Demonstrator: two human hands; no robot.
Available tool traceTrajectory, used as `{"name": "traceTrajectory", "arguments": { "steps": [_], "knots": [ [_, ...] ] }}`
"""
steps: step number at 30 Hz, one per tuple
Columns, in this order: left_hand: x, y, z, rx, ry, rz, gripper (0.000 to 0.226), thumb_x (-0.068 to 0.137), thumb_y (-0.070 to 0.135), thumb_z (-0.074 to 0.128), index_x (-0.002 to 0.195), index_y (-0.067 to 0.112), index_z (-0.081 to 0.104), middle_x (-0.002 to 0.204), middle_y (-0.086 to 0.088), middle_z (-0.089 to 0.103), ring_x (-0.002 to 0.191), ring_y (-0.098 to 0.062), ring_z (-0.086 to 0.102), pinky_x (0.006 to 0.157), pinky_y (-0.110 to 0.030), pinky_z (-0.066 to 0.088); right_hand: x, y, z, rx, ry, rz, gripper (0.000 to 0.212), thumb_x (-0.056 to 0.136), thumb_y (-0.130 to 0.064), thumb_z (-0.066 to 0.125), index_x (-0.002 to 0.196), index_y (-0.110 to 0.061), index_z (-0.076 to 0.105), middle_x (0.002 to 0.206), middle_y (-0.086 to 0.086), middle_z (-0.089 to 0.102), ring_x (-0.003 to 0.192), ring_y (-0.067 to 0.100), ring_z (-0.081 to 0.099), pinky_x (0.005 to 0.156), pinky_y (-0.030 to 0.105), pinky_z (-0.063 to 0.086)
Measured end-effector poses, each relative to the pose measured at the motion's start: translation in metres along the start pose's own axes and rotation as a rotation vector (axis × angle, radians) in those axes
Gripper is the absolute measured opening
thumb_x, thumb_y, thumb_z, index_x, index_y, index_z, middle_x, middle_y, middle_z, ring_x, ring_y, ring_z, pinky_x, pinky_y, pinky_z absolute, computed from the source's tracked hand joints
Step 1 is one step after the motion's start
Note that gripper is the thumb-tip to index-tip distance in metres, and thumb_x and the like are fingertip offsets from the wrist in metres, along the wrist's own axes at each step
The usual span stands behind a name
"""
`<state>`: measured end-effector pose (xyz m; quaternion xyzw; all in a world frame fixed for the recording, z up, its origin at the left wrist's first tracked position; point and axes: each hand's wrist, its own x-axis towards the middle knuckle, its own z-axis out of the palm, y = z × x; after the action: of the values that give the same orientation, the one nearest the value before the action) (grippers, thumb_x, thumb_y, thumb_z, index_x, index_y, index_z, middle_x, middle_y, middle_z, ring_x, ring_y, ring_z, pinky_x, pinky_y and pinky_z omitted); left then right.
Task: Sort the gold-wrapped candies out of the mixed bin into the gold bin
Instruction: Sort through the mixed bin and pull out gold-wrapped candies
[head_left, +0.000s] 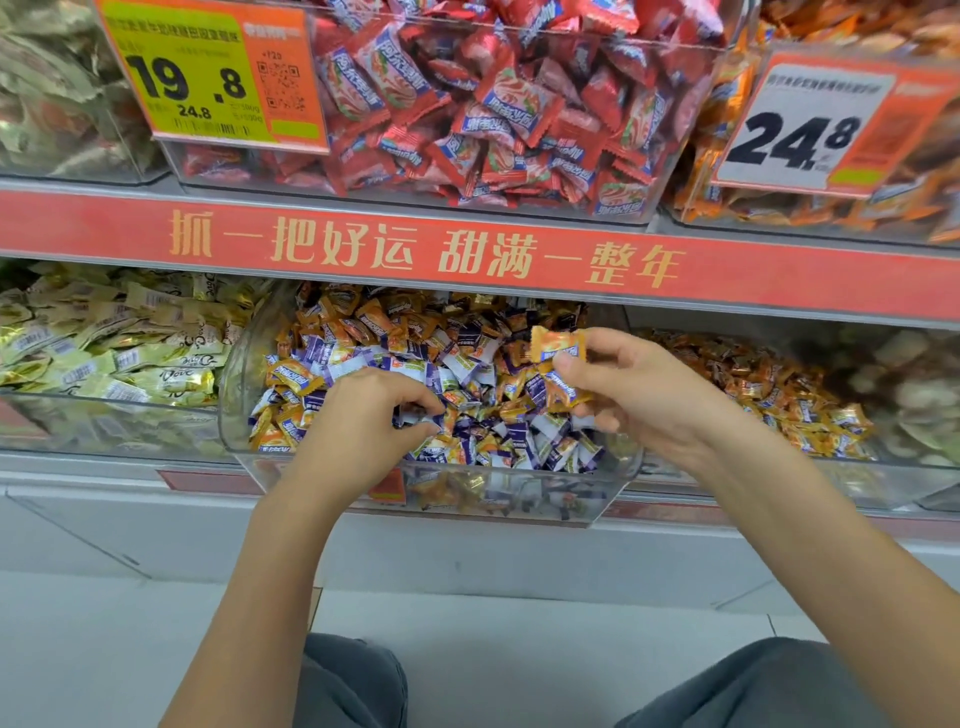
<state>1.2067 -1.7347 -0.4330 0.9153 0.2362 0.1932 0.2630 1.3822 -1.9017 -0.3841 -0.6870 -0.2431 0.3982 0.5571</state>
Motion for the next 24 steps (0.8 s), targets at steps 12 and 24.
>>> {"name": "traceTrajectory", "arguments": {
  "steps": [12,24],
  "knots": [
    [-0.003,-0.002,-0.004,-0.016,-0.045,-0.047,0.019,0.073,0.015,0.08,0.09,0.022,0.074,0.089,0.008,0.068,0.085,-0.009,0.06,0.077,-0.025,0.051,-0.026,0.022,-0.104,-0.703,0.632,-0.119,0.042,0.088,-0.027,0.068,0.127,-0.017,0.058,0.116,0.008,0.065,0.092,0.025,0.064,0.076,0.04,0.057],
    [0.025,-0.011,0.003,0.237,-0.256,0.036,0.028,0.069,0.032,0.082,0.091,0.046,0.07,0.121,0.02,0.057,0.115,-0.014,0.044,0.099,-0.037,0.028,0.042,0.018,0.057,-1.043,-0.514,-0.296,0.02,0.089,-0.006,0.062,0.102,-0.016,0.074,0.094,-0.005,0.072,0.076,-0.004,0.061,0.072,0.016,0.051]
  ]
}}
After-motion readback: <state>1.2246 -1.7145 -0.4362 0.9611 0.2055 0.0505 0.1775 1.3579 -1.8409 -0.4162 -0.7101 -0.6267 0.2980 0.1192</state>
